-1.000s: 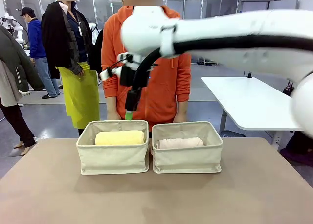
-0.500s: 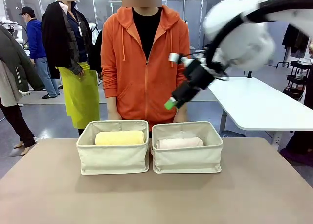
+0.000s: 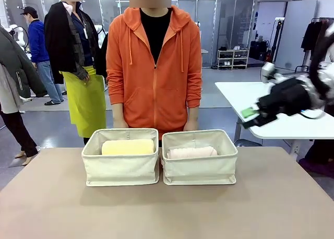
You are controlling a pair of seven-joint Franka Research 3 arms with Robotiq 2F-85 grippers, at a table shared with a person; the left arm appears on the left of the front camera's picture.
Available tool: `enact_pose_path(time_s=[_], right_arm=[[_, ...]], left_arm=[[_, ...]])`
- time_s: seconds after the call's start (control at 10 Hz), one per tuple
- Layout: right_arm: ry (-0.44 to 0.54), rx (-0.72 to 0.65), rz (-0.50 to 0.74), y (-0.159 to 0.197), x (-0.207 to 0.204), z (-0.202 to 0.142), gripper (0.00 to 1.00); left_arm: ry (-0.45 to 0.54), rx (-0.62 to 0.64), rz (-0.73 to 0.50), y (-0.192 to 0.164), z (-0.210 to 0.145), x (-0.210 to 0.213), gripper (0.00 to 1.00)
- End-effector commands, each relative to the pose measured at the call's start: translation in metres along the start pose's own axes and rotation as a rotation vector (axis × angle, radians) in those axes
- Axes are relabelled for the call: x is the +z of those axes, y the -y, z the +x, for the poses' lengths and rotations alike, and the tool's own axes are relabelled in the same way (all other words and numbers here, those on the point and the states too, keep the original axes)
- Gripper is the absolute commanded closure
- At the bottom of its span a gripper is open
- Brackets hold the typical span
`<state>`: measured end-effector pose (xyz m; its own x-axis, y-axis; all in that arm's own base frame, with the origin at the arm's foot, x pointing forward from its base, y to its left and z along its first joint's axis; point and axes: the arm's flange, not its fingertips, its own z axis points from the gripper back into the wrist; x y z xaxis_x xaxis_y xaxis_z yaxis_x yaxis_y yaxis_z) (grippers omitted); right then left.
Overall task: Divide the towels into two baskets.
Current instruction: Pick up one hotel-folded towel from the bottom of the table and place it in the Fabric basket indicated by the person.
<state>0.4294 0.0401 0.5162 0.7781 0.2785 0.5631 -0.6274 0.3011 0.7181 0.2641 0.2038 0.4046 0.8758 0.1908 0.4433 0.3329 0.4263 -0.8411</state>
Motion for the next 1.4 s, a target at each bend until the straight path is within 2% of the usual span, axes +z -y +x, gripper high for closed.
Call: enact_pose_path(time_s=[0.0,0.2,0.3,0.4,0.6,0.8,0.9,1.0,1.3], right_arm=[[0.063,-0.196,0.048,0.012,0.035,-0.038,0.00],[0.200,-0.412,0.025,0.017,0.070,-0.102,0.00],[0.285,-0.511,0.040,0.010,0.083,-0.138,0.00],[0.330,-0.598,0.028,0.002,0.090,-0.170,0.00],[0.397,-0.740,0.007,-0.015,0.094,-0.233,0.00],[0.480,-0.804,-0.005,-0.034,0.091,-0.274,0.00],[0.489,-0.848,-0.017,-0.037,0.088,-0.287,0.00],[0.444,-0.760,-0.015,0.002,0.151,-0.232,0.00],[0.444,-0.760,-0.015,0.002,0.151,-0.232,0.00]], left_arm=[[0.015,-0.014,-0.019,0.001,-0.001,0.003,0.00],[0.015,-0.014,-0.019,0.001,-0.001,0.003,0.00],[0.015,-0.014,-0.019,0.001,-0.001,0.003,0.00],[0.015,-0.014,-0.019,0.001,-0.001,0.003,0.00],[0.015,-0.014,-0.019,0.001,-0.001,0.003,0.00],[0.015,-0.014,-0.019,0.001,-0.001,0.003,0.00],[0.015,-0.014,-0.019,0.001,-0.001,0.003,0.00],[0.015,-0.014,-0.019,0.001,-0.001,0.003,0.00],[0.015,-0.014,-0.019,0.001,-0.001,0.003,0.00]])
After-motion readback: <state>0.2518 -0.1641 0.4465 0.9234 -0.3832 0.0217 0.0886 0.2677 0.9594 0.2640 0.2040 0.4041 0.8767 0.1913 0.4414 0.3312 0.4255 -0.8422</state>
